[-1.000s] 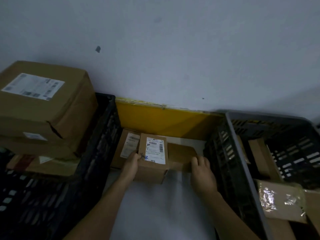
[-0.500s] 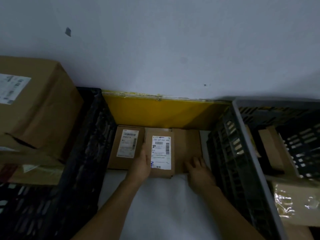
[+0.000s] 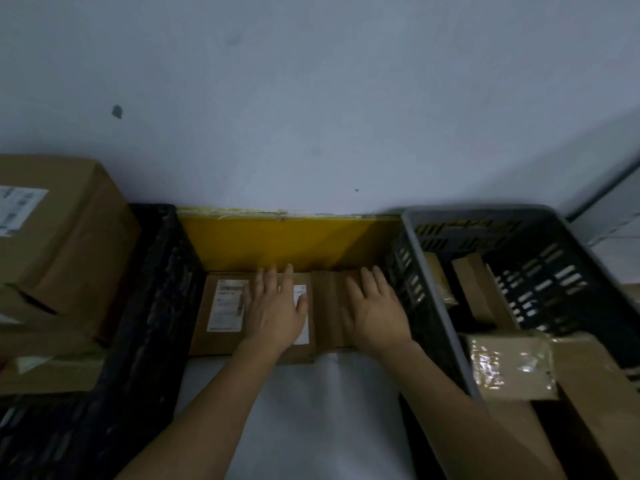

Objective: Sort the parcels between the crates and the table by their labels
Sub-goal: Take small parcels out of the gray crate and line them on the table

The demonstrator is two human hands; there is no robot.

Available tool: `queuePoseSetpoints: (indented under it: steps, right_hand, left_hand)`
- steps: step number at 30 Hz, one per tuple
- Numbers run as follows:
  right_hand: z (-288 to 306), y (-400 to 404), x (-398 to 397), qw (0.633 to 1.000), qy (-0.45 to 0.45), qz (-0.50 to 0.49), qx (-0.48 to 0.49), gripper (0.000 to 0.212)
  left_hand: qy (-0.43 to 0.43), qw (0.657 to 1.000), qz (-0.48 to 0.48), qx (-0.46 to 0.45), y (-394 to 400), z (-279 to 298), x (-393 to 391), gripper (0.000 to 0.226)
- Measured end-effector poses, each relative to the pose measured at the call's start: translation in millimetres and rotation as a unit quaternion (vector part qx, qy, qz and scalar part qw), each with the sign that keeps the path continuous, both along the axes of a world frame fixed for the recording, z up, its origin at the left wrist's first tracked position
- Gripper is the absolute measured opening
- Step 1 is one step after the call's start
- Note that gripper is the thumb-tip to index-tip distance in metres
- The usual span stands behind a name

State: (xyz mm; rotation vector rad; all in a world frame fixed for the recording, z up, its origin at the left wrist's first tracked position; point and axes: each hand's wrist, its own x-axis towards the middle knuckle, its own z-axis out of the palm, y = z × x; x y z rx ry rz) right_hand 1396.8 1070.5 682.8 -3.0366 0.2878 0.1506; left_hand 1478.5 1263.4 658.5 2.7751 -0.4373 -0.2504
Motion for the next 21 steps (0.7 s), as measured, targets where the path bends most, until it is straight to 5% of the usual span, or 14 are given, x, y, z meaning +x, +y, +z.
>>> queuePoseSetpoints:
  steps: [8,17,21]
  right_hand:
    - [84.0,-74.1,-50.8,0.974,-0.22,-0.034,-0.039,0.067]
    - [74.6,-256.7,-121.3,0.974,-0.168,-0.149,-0.043,0.076]
    - [58.8,-305.1,-135.0,0.99,-0.078,-0.114,-0.011,0.086]
  left_hand:
    - [-0.057,0.992,-0.057,-0.099,-78.1,74.5,-30.5,0.07]
    - [-0.111,0.963,-0.139,-0.202,-196.9,119.6,-89.9,0.064]
    - [-0.01,0.96,-0.237,-0.148,-244.2,119.2,-124.0,0.082]
